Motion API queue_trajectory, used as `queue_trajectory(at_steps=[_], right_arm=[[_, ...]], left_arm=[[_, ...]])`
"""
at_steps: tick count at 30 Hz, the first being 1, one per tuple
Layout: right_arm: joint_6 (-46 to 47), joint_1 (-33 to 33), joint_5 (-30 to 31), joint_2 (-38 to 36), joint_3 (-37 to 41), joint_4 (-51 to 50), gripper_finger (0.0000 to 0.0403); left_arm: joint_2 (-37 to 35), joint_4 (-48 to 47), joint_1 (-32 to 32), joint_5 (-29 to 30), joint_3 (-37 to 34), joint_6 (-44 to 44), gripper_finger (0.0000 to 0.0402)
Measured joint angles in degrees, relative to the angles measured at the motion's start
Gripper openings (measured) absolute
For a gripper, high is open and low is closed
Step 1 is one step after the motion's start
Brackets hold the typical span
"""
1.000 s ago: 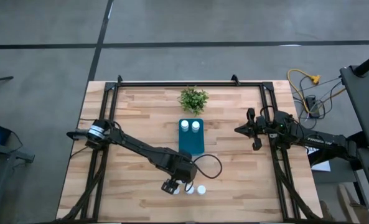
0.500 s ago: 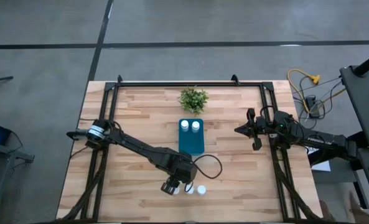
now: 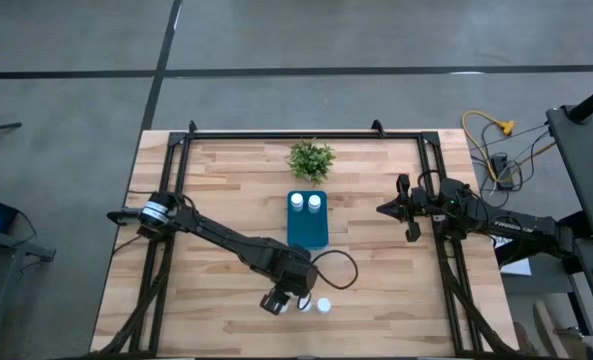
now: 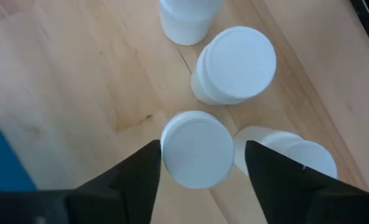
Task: Pick and place pill bottles into a basket
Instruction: Put the white pill bottle into the blue bin
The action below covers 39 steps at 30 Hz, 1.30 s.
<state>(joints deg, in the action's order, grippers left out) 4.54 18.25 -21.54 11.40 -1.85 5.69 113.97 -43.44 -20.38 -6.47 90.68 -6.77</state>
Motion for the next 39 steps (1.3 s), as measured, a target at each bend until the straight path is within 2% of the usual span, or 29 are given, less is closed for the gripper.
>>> queue_trajectory(at_steps=[7,24,28,34,39], right_arm=[[0.0,0.0,0.0,0.0,0.0,-0.7,0.0008],[0.0,0.0,0.0,0.0,0.0,-0.9,0.0009],[0.0,0.0,0.0,0.0,0.0,-0.9,0.0009],[0.0,0.0,0.0,0.0,0.0,-0.9,0.0009],[0.0,0.0,0.0,0.0,0.0,-0.9,0.0009]], left_arm=[[0.0,2.5,0.0,-0.3,-0.9,0.3,0.0241],[0.1,5.0,0.3,-0.4,-2.5,0.2,0.024],[0.1,5.4,0.4,-0.4,-3.0,0.1,0.0213],[0.0,5.6,0.6,-0.7,-3.1,0.0,0.0145],[0.0,5.6,0.8,-0.8,-3.1,0.0,0.0143]])
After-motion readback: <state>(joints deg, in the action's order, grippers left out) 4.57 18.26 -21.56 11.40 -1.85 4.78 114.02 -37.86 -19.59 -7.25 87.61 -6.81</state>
